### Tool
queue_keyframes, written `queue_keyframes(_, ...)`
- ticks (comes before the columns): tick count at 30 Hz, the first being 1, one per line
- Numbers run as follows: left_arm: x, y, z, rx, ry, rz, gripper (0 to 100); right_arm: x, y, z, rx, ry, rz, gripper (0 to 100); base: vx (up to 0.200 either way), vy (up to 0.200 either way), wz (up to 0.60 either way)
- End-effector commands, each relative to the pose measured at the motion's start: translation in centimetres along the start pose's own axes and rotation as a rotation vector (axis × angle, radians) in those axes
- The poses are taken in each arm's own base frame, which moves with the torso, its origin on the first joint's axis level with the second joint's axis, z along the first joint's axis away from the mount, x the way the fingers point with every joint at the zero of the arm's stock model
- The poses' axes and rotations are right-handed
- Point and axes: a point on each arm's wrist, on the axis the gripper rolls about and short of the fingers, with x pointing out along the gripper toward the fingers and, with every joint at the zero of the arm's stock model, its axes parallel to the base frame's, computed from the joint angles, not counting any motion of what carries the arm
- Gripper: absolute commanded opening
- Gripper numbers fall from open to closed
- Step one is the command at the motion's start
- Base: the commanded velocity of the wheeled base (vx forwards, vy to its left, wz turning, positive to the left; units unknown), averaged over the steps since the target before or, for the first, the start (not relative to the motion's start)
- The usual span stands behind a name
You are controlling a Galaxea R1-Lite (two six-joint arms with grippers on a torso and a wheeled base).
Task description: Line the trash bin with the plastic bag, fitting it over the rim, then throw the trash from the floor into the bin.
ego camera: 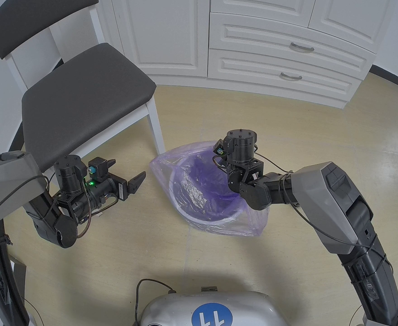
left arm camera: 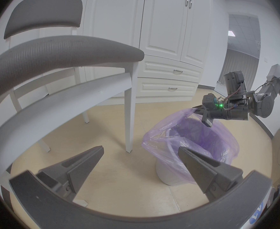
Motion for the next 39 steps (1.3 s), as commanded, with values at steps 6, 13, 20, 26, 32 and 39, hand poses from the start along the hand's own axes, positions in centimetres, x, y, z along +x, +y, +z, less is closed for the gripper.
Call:
queue_keyframes(6, -0.6, -0.1, 0.9, 0.006, -0.024, -0.001, 100, 0.5, -2.6, 0.3, 0.063, -0.025, -0.091, 0, 0.0, 0.0, 0.0)
queue_keyframes(13, -0.6, -0.2, 0.9, 0.006, -0.024, -0.003, 100, 1.2, -4.1, -0.3, 0.075, -0.01, -0.122, 0, 0.0, 0.0, 0.0)
queue_keyframes(20, -0.6, -0.3, 0.8, 0.006, -0.022, -0.005, 100, 1.6, -4.0, -0.9, 0.073, 0.002, -0.121, 100, 0.0, 0.0, 0.0)
queue_keyframes(26, -0.5, -0.3, 0.7, 0.005, -0.019, -0.005, 100, 0.4, -5.7, 1.0, 0.108, -0.02, -0.137, 100, 0.0, 0.0, 0.0)
queue_keyframes(32, -0.5, -0.4, 0.7, 0.003, -0.016, -0.008, 100, -3.3, -9.8, 4.9, 0.101, -0.033, -0.079, 100, 0.0, 0.0, 0.0)
queue_keyframes(39, -0.4, -0.7, 0.8, -0.006, -0.012, -0.015, 100, -8.9, -12.2, 5.4, 0.164, 0.091, 0.157, 100, 0.0, 0.0, 0.0)
